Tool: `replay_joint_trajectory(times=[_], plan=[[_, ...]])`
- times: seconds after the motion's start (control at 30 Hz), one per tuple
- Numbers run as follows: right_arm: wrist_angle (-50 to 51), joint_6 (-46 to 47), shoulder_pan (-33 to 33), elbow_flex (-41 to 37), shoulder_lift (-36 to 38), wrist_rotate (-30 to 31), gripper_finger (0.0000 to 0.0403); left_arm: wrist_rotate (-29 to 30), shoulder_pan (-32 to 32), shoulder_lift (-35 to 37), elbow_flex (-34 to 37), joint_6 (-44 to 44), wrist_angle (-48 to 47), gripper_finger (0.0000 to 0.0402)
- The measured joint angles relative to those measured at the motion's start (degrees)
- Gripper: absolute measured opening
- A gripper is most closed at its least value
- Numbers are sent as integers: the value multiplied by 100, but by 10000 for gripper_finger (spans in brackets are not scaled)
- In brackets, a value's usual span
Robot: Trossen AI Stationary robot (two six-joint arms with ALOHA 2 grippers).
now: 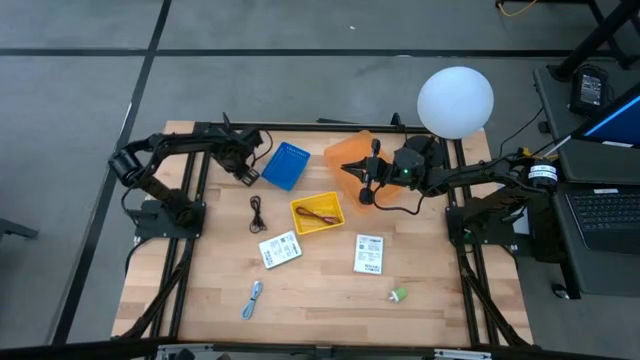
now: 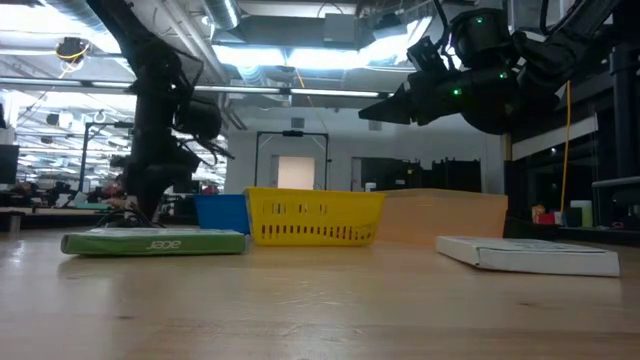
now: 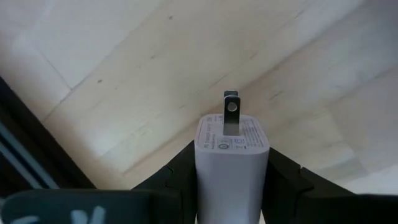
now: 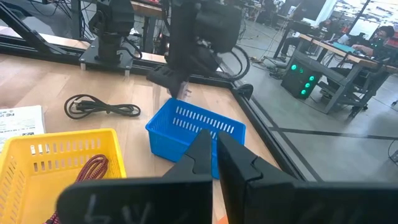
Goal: Pick and place items into bin
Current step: Put the white charger adapter into the blue bin
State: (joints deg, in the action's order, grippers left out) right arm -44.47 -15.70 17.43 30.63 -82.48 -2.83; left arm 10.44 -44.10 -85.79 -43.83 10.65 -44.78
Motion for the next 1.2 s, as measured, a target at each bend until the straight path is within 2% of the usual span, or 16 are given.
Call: replay_joint_trajectory(times=[0.4,0.6,0.9,1.03,1.2], plan=[[0,0,0,0,0,0,7,-188,46,1483,-4,-160,7,115],[0,0,0,0,0,0,7,-310,397,2226,-6,-337,198,117],[4,13,0,0,0,0,7,-906,1148,3056,67,-868,1387,116],[53,17,0,0,0,0,7,-959,1422,3365,493,-949,2069,115],[204,17,0,0,0,-2,7,-1399,1627,3705,1209,-954,3163,116]])
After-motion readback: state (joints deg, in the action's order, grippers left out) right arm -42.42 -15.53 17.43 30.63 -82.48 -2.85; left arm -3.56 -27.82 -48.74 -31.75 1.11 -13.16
